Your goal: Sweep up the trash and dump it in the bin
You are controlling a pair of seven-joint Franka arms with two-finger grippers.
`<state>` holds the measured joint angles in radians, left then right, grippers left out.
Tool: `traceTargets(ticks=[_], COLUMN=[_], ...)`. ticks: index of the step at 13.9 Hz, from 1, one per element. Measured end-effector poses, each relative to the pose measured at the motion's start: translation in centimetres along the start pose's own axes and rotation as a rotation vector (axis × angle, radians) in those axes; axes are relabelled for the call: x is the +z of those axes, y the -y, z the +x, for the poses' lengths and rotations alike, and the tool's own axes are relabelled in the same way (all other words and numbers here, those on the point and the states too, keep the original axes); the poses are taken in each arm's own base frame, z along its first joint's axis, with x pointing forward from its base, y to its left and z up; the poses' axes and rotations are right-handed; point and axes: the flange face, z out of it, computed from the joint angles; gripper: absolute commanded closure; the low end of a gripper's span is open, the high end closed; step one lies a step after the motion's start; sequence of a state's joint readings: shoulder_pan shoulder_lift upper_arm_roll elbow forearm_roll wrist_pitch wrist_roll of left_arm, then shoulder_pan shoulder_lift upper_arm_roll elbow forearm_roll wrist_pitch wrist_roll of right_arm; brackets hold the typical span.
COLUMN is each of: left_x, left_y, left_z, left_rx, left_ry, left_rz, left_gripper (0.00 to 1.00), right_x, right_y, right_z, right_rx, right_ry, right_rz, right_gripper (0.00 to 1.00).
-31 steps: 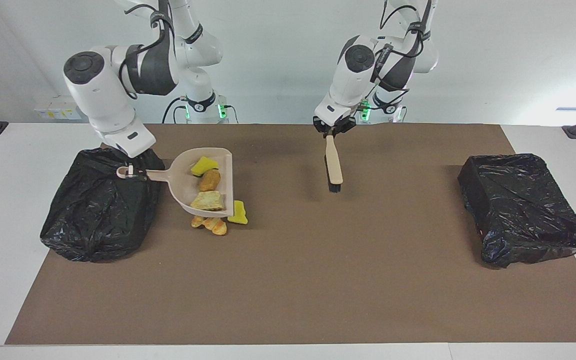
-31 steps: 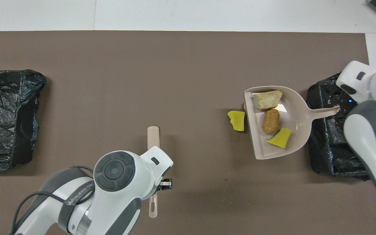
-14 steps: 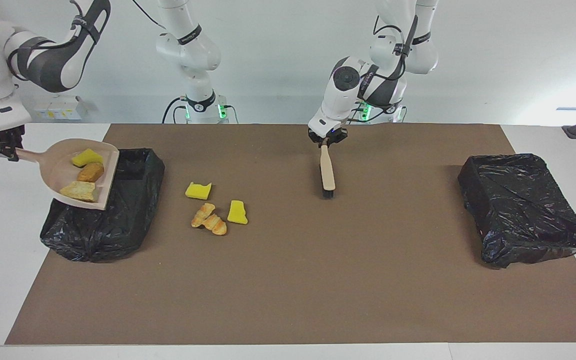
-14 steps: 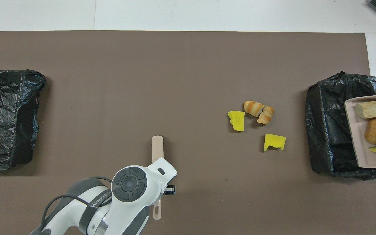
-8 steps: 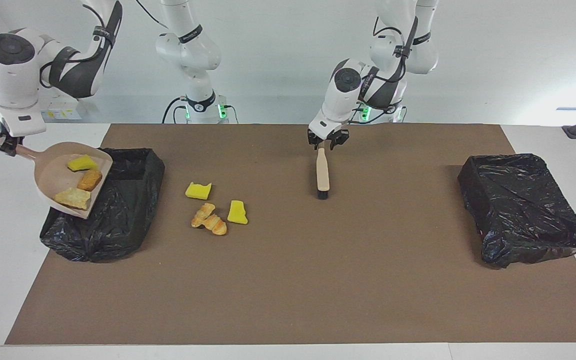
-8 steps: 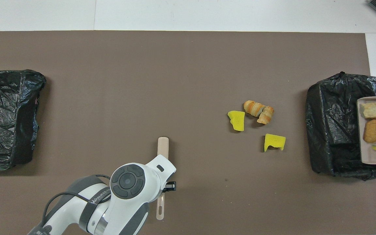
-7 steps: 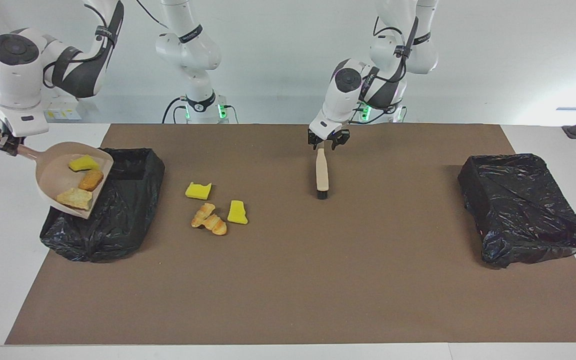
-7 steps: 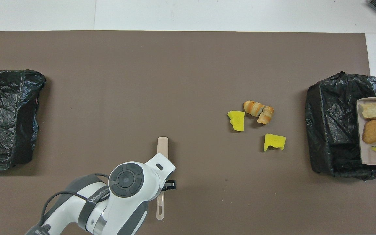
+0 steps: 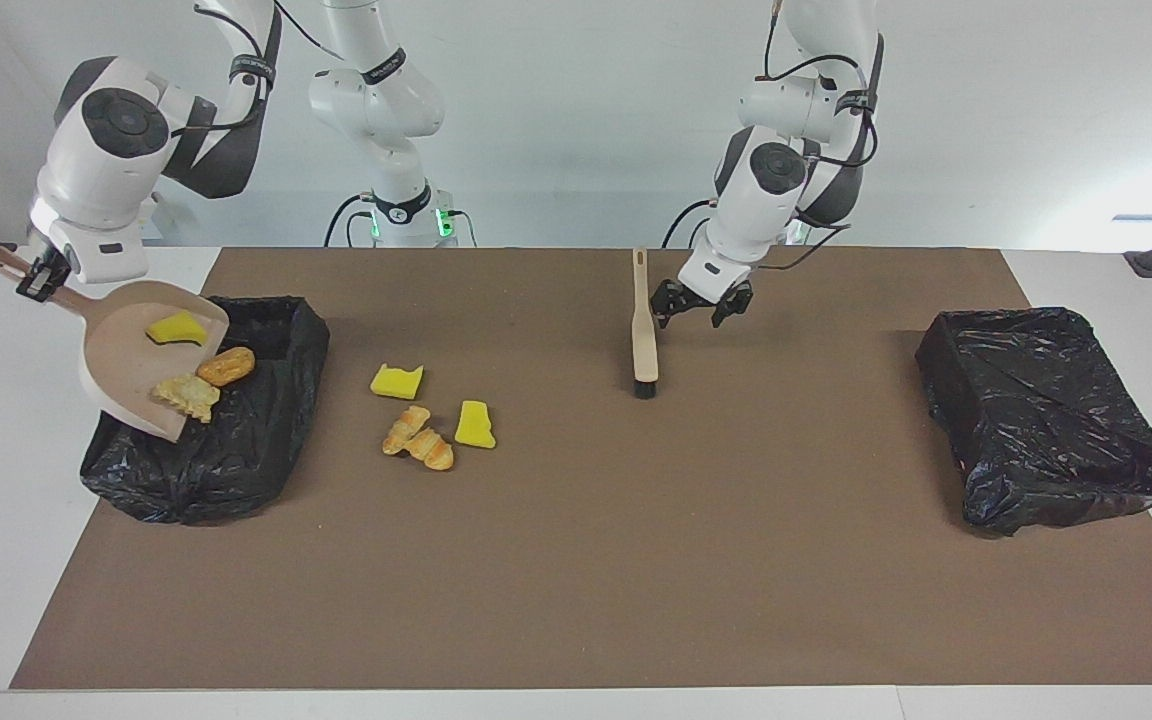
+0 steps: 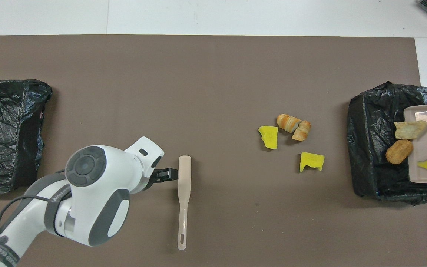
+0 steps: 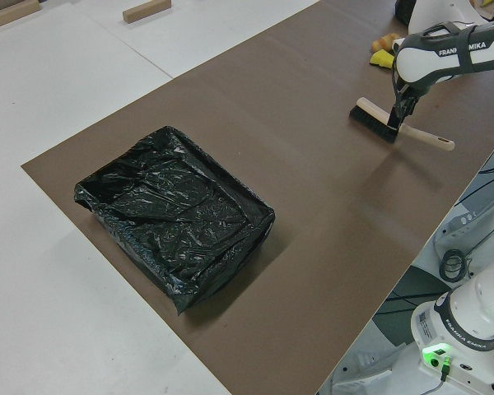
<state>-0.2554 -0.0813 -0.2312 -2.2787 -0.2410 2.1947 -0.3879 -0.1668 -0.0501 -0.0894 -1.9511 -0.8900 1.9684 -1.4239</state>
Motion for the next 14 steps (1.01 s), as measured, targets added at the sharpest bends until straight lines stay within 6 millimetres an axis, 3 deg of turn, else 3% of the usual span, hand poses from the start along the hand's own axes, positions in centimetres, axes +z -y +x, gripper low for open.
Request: traceTargets(ticks=[6,11,14], left_x=[-6.0,-12.2,-16.7], left_y=[7.8,11.8,12.8], left_z=[4.9,7.0,7.3], left_rx=[0.100,0.141,0.146], left_ry=[-0.033,-0.027,-0.020], left_rz=[0.036,0.063,0.062], left_gripper=[0.00,0.00,0.00], right_x=[-3.1,-5.3,-7.6], right_y=[-0.2,0.0,0.1], right_z=[1.2,1.9,2.0], right_rx=[0.025,-0.013,-0.034], right_ry=[0.122,0.192,0.234], right_rz=[-0.074,-0.109,-0.150], right_gripper=[1.00,1.00,1.00])
